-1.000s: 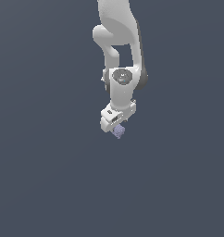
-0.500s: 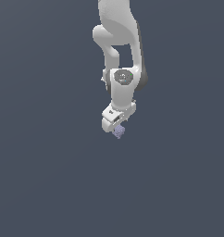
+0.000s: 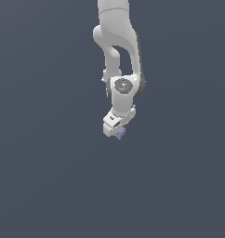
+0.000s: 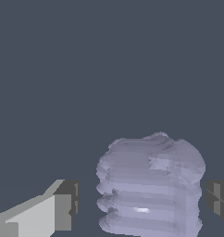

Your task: Pick up the object and move it to a goal position.

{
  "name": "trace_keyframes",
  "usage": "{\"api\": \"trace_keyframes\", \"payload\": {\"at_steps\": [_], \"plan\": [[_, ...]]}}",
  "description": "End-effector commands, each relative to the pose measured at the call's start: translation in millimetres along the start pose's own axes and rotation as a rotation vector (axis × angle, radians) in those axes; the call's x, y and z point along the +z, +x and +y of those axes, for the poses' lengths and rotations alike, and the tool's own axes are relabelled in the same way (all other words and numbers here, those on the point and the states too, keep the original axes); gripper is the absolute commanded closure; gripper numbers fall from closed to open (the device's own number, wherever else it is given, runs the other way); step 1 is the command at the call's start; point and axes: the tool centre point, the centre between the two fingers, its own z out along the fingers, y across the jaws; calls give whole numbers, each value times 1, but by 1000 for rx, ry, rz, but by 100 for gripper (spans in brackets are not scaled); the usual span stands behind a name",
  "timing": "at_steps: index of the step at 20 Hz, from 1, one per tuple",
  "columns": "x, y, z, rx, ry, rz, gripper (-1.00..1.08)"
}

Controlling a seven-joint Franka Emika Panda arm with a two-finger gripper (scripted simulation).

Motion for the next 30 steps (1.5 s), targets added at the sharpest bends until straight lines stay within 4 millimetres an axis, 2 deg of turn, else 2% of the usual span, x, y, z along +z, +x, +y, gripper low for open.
{"api": "trace_keyframes", "payload": {"at_steps": [1,5,6,20,25,30], "plan": [[9,0,0,-1,-1,1,-92],[13,0,1,-1,-1,1,-92],[13,0,1,-1,-1,1,108],[12,6,0,-1,-2,2,108],[12,25,-5,-1,-2,2,108],[12,56,-14,-1,-2,1,108]]}}
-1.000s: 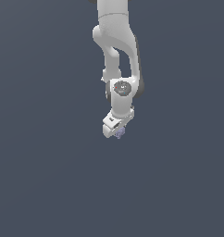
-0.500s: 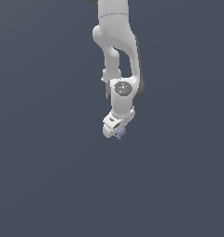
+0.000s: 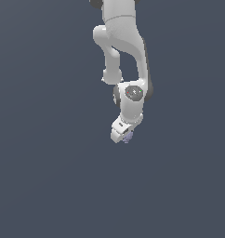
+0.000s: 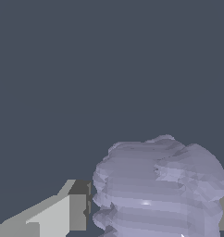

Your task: Pick up the object and move it to a goal position.

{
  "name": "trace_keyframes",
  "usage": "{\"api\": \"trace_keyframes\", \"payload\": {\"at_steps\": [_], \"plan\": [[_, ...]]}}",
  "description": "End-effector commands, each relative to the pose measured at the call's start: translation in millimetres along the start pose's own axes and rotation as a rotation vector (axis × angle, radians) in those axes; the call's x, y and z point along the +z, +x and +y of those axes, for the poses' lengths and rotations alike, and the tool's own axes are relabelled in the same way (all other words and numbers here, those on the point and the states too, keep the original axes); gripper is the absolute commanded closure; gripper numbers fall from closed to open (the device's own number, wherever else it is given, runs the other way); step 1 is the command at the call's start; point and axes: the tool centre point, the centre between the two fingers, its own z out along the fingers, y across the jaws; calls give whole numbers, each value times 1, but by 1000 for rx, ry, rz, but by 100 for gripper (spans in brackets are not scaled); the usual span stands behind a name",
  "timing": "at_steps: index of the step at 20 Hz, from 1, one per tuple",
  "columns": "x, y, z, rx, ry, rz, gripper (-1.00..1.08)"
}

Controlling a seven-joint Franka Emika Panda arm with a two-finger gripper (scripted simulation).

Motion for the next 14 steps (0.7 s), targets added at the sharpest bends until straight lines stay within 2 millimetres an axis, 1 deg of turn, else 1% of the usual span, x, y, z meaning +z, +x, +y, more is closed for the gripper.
{"api": "trace_keyframes", "payload": {"at_steps": [1,5,8,11,14], "plan": [[0,18,-6,-2,1,0,108],[1,49,-14,-2,1,-1,108],[1,67,-18,-2,2,-1,108],[1,81,-21,-2,2,-1,108],[1,91,-22,-2,2,-1,108]]}}
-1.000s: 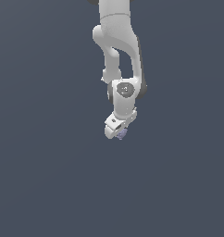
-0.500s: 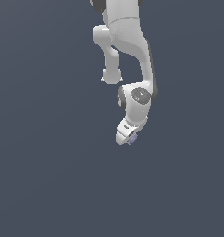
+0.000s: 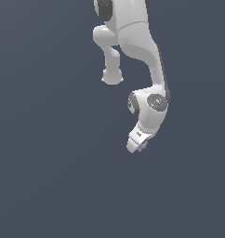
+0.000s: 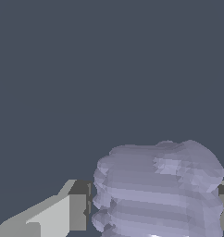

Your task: Pick up the object and move it to a goal position.

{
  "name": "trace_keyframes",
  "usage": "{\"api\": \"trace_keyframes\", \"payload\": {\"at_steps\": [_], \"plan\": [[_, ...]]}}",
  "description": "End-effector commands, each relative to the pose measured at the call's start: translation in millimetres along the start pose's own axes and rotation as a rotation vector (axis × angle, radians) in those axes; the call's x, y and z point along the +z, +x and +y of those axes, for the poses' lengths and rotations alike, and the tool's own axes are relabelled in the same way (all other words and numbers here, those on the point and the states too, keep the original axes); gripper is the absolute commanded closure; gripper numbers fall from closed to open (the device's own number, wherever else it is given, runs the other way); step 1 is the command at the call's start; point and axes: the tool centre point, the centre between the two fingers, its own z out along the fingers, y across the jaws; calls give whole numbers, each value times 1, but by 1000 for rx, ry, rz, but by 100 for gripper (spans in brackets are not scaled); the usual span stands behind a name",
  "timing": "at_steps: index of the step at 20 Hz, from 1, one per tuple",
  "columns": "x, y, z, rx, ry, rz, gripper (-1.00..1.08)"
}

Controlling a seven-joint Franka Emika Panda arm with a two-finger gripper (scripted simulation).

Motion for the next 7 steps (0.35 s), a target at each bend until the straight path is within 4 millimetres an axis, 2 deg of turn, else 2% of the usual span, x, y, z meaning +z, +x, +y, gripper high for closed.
{"api": "trace_keyframes", "payload": {"at_steps": [1,7], "plan": [[1,8,-4,-3,2,-1,108],[1,14,-4,-3,2,-1,108]]}}
